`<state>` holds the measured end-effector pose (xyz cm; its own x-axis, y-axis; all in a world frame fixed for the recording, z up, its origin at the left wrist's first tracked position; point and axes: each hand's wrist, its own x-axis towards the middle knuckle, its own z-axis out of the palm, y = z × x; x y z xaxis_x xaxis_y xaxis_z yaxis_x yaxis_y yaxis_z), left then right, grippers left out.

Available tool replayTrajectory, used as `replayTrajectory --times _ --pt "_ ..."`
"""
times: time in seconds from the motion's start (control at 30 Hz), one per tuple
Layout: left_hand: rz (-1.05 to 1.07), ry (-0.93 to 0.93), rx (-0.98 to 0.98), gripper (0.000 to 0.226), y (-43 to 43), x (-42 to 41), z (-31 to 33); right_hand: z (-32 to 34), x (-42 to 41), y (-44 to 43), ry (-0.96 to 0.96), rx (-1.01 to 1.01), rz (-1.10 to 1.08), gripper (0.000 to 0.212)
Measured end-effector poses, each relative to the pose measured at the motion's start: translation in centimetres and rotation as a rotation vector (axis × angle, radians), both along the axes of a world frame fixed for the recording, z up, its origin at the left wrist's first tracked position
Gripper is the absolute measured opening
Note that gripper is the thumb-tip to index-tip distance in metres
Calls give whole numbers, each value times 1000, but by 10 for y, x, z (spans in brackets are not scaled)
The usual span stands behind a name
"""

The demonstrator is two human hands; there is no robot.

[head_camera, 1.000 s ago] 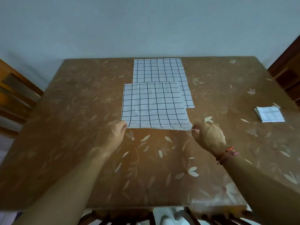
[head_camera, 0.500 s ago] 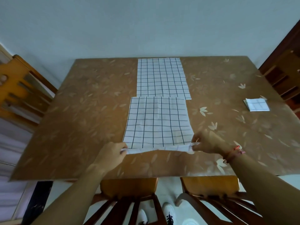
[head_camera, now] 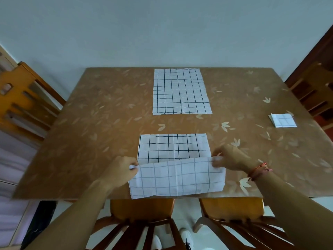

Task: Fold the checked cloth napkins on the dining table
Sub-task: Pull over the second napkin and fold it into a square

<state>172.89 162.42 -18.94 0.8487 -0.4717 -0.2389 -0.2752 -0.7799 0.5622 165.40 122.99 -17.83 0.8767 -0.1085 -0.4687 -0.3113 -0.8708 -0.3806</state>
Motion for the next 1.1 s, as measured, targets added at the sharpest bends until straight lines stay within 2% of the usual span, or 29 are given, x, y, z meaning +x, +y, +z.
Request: replayTrajectory --times 0.23,0.37,0.53,0.73,0.87,0.93,1.1 --pt "60 -156 -39 7 -20 33 2 -4 17 -14 -140 109 -221 20" --pt "109 -202 -23 8 -33 52 2 -15 19 -17 11 276 -378 14" --pt "120 -195 12 13 -47 76 -5 -43 17 -22 143 341 -518 12" --pt "161 -194 8 9 -59 116 -24 -70 37 -25 -25 399 -632 5" --pt "212 -143 -2 12 -64 133 -39 -82 54 -25 -61 399 -671 3" --pt "258 -100 14 17 -65 135 -48 -86 62 -23 -61 377 -690 3" --pt "442 99 41 55 -64 110 -63 -102 77 -25 -43 314 -752 6"
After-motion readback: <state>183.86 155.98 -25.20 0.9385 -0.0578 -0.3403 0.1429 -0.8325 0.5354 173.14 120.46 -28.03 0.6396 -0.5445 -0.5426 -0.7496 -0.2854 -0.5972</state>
